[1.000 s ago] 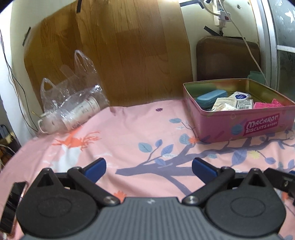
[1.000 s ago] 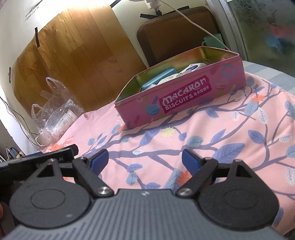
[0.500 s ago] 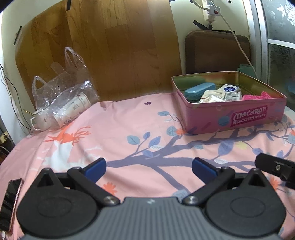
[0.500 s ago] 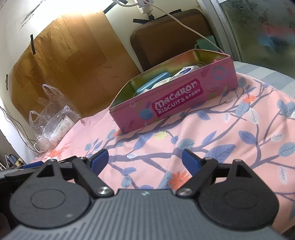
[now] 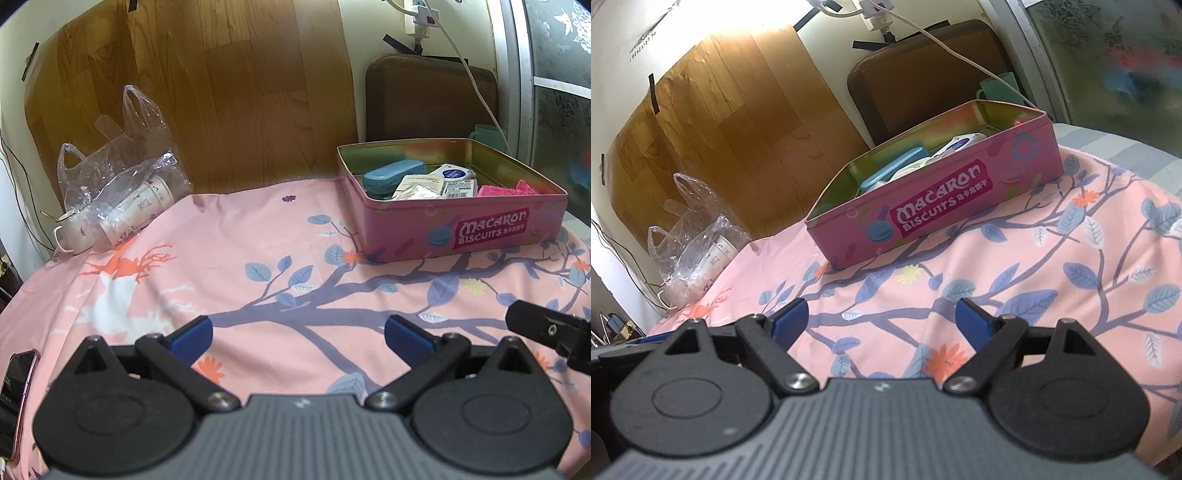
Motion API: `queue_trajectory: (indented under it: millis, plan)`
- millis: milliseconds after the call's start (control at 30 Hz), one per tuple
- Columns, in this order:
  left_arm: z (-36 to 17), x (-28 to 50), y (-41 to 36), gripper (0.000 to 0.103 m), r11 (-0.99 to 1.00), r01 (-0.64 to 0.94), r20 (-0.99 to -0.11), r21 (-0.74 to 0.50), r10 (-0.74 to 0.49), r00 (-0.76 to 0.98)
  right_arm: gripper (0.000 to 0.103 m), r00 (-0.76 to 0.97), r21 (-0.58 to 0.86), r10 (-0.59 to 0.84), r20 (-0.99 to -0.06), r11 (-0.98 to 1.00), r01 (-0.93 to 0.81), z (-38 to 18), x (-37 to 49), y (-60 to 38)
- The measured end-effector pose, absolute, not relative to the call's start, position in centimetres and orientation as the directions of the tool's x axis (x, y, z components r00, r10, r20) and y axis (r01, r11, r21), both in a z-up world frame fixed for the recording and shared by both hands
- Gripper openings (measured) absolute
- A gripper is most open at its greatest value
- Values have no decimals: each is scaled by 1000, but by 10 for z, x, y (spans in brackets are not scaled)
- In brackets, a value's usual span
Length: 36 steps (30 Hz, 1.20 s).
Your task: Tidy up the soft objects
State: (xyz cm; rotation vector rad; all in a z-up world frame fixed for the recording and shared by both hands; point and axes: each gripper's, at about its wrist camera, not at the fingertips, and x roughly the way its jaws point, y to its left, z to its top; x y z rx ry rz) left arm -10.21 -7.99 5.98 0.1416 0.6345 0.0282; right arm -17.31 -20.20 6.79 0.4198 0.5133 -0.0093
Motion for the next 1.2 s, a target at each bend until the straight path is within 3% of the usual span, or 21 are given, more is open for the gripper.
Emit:
queue_trajectory:
  millis: [1200]
  plan:
    - [45,-94,-82,103,990,35,-642,137,62,764,89,870,407,63,-489,899,164,62,-177,-200]
